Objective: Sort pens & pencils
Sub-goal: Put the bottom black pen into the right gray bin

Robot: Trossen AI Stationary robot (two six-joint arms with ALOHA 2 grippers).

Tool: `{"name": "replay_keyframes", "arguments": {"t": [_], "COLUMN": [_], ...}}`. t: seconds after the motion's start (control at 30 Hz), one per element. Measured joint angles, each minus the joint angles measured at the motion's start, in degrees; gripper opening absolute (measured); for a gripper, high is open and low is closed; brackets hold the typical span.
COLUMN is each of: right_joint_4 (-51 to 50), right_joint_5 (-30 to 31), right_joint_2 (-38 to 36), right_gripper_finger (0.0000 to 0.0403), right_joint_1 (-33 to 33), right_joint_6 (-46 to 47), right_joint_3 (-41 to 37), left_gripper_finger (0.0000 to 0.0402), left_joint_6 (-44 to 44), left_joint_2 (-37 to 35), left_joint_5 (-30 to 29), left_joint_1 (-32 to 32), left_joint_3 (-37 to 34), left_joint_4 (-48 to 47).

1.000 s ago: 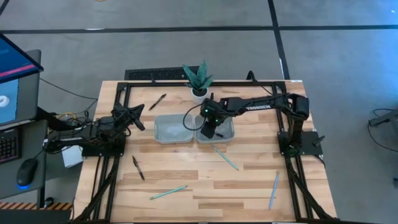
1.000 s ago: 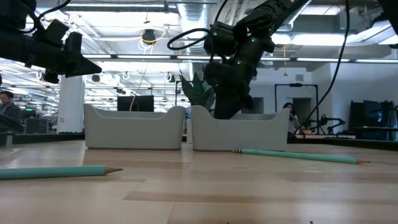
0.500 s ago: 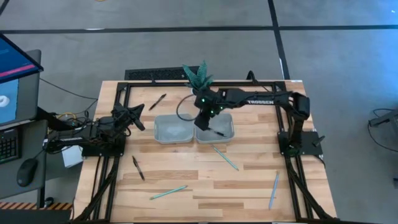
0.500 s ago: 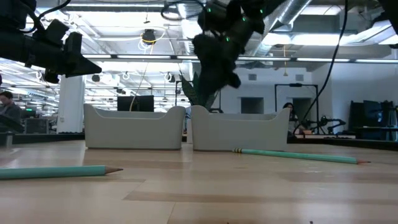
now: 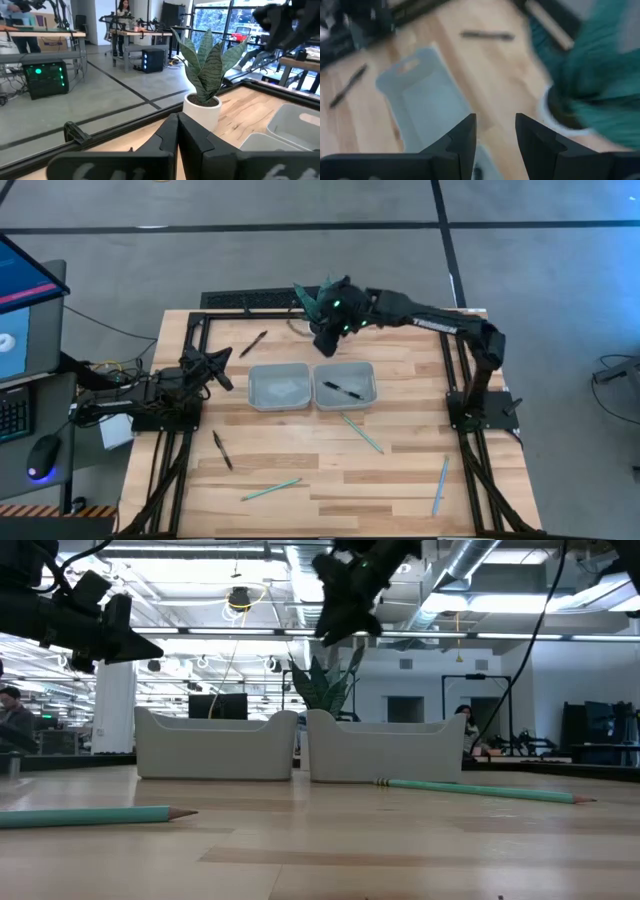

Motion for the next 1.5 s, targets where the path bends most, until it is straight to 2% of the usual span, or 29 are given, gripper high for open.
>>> {"name": "replay_keyframes", "arguments": {"t": [0.2, 0.4, 0.63, 0.8, 0.93, 1.17, 1.33, 1.5], "right_joint_4": [-5.7, -11.6, -19.2, -25.2, -28.2, -21.6, -14.4, -7.4], "right_joint_5": [6.4, 7.0, 6.7, 7.2, 10.7, 19.0, 19.2, 19.1], "right_joint_2": [-7.2, -14.1, -17.1, -17.4, -19.3, -31.5, -39.3, -42.5], "right_gripper_finger": [0.0159, 0.0154, 0.0155, 0.0157, 0.0151, 0.0142, 0.0139, 0.014], "right_joint_1": [-1.8, -1.9, 4.7, 9.7, 14.8, 23.1, 26.9, 31.2], "right_joint_6": [-1.5, -1.4, -0.8, 4.0, 8.4, 17.5, 25.1, 29.5], "right_joint_3": [0.1, 0.0, 0.0, 0.0, -1.0, -14.6, -25.2, -35.1], "left_gripper_finger": [0.0, 0.0, 0.0, 0.0, 0.0, 0.0, 0.0, 0.0], "left_joint_6": [1.2, 0.4, -4.1, -8.4, -11.0, -11.1, -12.1, -13.1], "left_joint_2": [0.0, 0.0, 0.0, 0.0, 0.0, 0.0, 0.0, 0.0], "left_joint_5": [0.0, 0.0, 0.0, 0.0, 0.0, 0.0, 0.4, 0.4], "left_joint_1": [0.0, 0.0, 0.0, 0.0, 0.0, 0.0, 0.0, 0.0], "left_joint_3": [0.0, 0.1, 0.2, 0.2, 0.3, 0.3, 0.3, 0.3], "left_joint_4": [0.0, 0.1, 0.3, 0.3, 0.0, -0.3, -0.3, -0.3]}}
